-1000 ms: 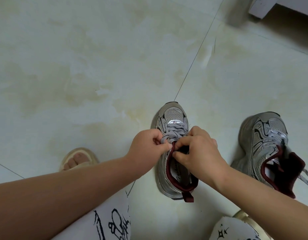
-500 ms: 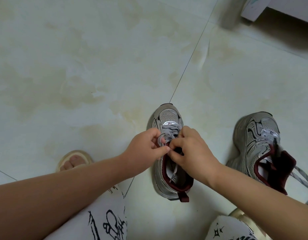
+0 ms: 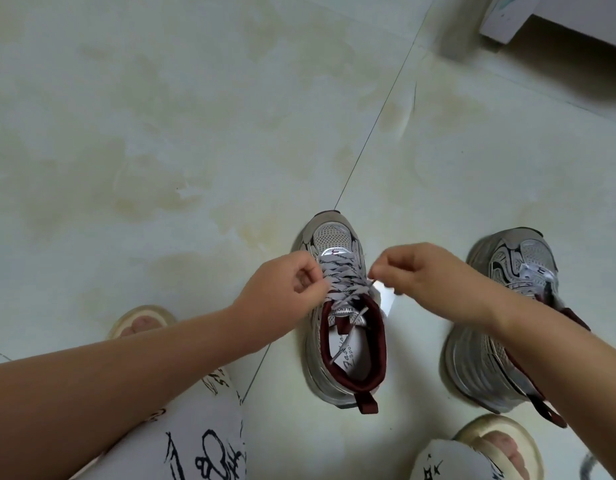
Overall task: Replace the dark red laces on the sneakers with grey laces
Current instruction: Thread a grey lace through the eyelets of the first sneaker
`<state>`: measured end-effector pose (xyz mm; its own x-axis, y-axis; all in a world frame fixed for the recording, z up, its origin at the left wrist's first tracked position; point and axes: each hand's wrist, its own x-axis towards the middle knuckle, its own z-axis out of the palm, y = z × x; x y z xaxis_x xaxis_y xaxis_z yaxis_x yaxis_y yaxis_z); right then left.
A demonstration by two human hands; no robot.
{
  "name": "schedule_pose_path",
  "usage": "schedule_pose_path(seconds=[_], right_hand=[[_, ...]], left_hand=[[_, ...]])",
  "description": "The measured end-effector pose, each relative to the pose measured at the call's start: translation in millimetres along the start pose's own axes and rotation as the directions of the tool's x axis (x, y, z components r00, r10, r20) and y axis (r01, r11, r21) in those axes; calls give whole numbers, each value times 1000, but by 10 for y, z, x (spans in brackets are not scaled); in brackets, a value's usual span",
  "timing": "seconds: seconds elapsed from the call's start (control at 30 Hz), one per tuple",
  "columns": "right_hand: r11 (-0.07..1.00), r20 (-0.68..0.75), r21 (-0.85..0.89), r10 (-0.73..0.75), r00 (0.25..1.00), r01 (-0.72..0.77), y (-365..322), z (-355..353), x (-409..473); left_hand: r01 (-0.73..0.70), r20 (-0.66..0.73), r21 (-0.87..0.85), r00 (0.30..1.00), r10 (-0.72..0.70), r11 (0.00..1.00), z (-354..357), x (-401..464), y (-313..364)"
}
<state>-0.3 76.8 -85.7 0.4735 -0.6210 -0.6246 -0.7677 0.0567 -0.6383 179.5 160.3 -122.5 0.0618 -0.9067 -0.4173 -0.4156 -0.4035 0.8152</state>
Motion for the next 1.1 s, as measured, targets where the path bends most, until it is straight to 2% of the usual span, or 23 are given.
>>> schedule_pose_path(seconds=[0.07,0.17,0.3,0.4,0.57,0.77,0.9,1.03,1.1], right_hand=[[995,-131,-93,-37,991,25,-24,24,131],[958,-135,-283,-96,986,54,-58,107,303],[881,-116,-456,-199,973,126,-92,130,389],[853,-82,-495,-237,968,167,-129,165,386],[830,-86,-542,-210,974,131,-176,220,424],[841,-79,-535,-147,986,83,-241,246,462],[874,-68,-482,-101,993,56,-219,215,505],[769,-40,-622,-220,975,148,-175,265,500],[788,-63,-596,-238,969,155,-115,288,468]], left_hand=[[-37,-41,107,998,42,994,-33,81,20],[-67,-42,292,996,82,954,-39,229,61],[-99,16,414,995,101,905,-40,327,119],[-111,33,450,994,108,886,-53,341,147],[-107,64,506,994,87,856,-48,385,171],[-79,85,540,996,39,838,-67,442,220],[-93,116,615,993,27,783,-38,474,268],[-106,118,665,992,35,739,8,492,297],[-115,131,624,991,42,773,-8,483,268]])
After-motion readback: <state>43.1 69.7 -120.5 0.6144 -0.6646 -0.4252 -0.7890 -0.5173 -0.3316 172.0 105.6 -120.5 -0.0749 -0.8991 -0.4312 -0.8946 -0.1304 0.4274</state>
